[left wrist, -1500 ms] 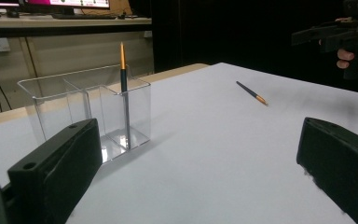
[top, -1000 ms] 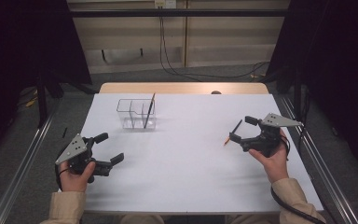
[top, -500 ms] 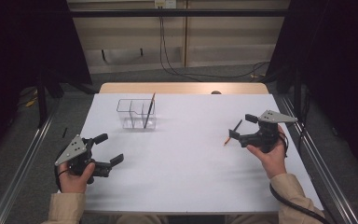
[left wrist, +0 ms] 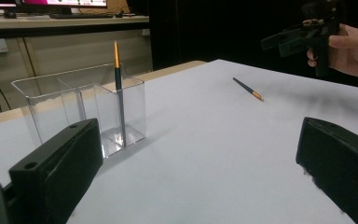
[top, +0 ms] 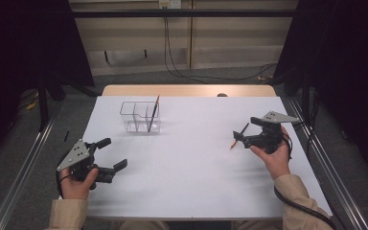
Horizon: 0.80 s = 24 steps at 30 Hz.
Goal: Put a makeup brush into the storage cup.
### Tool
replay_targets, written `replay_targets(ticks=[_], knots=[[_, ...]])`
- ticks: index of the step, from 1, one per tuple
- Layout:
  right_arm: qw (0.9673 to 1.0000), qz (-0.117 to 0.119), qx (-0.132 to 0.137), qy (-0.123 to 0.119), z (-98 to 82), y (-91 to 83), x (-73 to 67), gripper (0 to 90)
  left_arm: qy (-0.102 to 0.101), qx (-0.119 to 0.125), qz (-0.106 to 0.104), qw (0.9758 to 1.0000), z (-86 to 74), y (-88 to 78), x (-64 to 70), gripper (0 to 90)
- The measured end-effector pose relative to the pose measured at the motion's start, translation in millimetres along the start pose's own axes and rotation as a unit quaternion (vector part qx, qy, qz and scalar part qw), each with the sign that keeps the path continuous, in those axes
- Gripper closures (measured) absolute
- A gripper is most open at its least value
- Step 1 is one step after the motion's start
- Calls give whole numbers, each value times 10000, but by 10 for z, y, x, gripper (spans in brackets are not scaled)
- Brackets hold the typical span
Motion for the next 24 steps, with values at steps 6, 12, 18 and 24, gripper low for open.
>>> replay_targets(ticks=[6,12,18,24], knots=[[10000,-71,-2,13,5,40,17,12,0,-18,-38,10000,-2,18,-3,4],[9998,-170,50,-19,62,83,51,12,8,-2,-40,10000,9,44,-8,4],[9996,-276,110,-13,135,128,74,12,28,-31,-83,10000,9,60,-11,4],[9995,-328,26,0,170,194,76,12,32,-12,-54,10000,13,51,-13,4]])
Point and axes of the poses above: each handheld gripper's, and its own axes: y roughly forward along the jaws, z roughly out of its top, x roughly to its right, the point moved 6 cm from there along y, roughly forward along the jaws, and after that the axes turned 15 degrees about -z, right-handed, at the moved point
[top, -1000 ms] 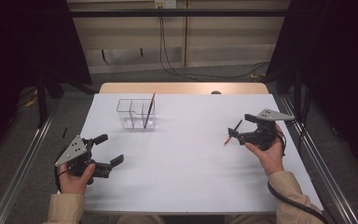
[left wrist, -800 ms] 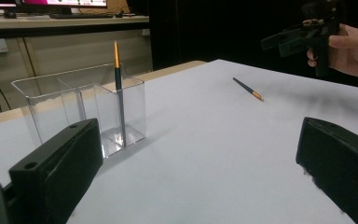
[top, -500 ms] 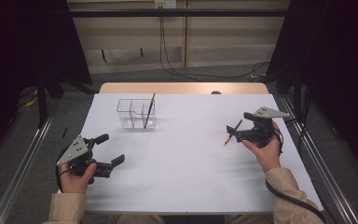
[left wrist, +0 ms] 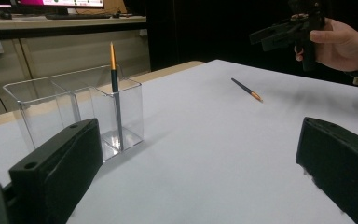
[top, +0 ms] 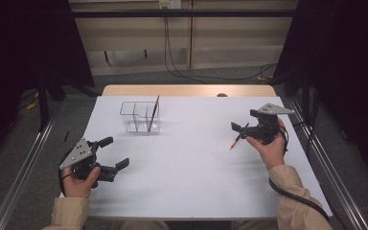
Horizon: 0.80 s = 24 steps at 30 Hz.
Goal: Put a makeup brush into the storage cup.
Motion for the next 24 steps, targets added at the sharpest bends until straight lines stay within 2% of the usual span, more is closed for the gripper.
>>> replay_targets(ticks=[6,11,16,19,24], knots=[[9998,-50,-190,-84,25,41,-14,12,-34,9,-12,10000,-7,-8,4,4],[9987,-64,-470,-206,39,78,-49,24,-39,-1,-21,10000,-9,-5,10,4],[9958,-138,-836,-356,34,119,-77,29,-45,-15,-40,10000,-13,2,10,4],[9928,-226,-1104,-408,21,151,-74,31,-36,-22,-35,10000,-16,6,6,4],[9892,-273,-1388,-388,23,170,-55,36,-23,-55,-18,10000,-22,5,0,4]])
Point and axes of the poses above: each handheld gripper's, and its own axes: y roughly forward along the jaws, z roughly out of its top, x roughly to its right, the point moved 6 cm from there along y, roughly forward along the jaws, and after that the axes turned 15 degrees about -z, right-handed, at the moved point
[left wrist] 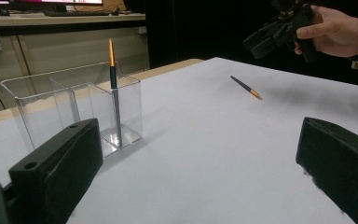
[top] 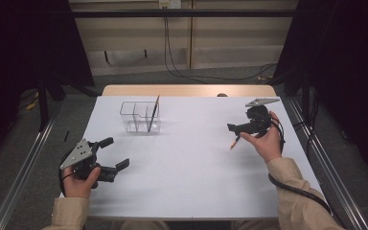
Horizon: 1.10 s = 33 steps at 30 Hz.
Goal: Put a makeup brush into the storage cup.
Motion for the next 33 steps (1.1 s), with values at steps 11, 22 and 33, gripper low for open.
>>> replay_targets(ticks=[11,22,33], knots=[[9957,-116,-915,34,-87,87,25,51,-21,1,10,10000,-4,4,-3,4],[9842,-172,-1759,-61,-169,175,-32,63,-52,2,-2,10000,-7,16,1,4],[9710,-297,-2371,-28,-252,239,-47,71,-46,8,20,10000,-7,17,-9,4]])
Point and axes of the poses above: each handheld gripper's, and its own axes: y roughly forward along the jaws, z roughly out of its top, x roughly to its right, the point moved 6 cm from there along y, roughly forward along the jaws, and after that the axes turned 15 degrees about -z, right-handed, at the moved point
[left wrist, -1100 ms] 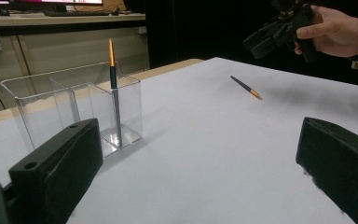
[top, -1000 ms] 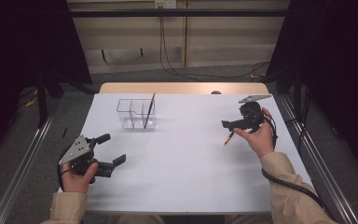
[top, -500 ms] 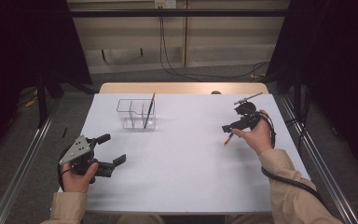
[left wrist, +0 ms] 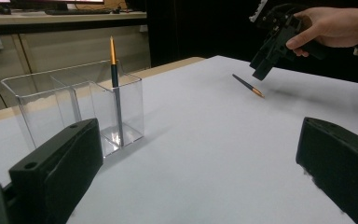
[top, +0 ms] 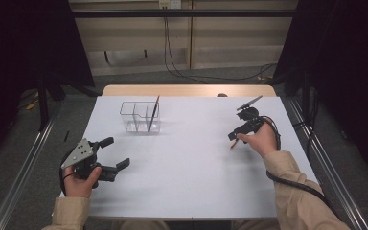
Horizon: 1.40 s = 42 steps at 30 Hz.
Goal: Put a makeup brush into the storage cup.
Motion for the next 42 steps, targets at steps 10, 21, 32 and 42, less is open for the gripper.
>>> replay_targets(ticks=[10,21,32,42], knots=[[9998,-25,-115,-142,14,-4,-62,115,33,-45,-1,10000,-6,12,-4,4],[9994,6,-311,-141,-38,99,-71,239,42,-68,-5,10000,-9,5,-9,4],[9986,42,-478,-202,-82,209,-114,330,-11,-51,-6,10000,-19,15,-13,6],[9986,-56,-439,-297,-118,185,-32,562,37,-113,-20,9999,-28,15,-17,7]])
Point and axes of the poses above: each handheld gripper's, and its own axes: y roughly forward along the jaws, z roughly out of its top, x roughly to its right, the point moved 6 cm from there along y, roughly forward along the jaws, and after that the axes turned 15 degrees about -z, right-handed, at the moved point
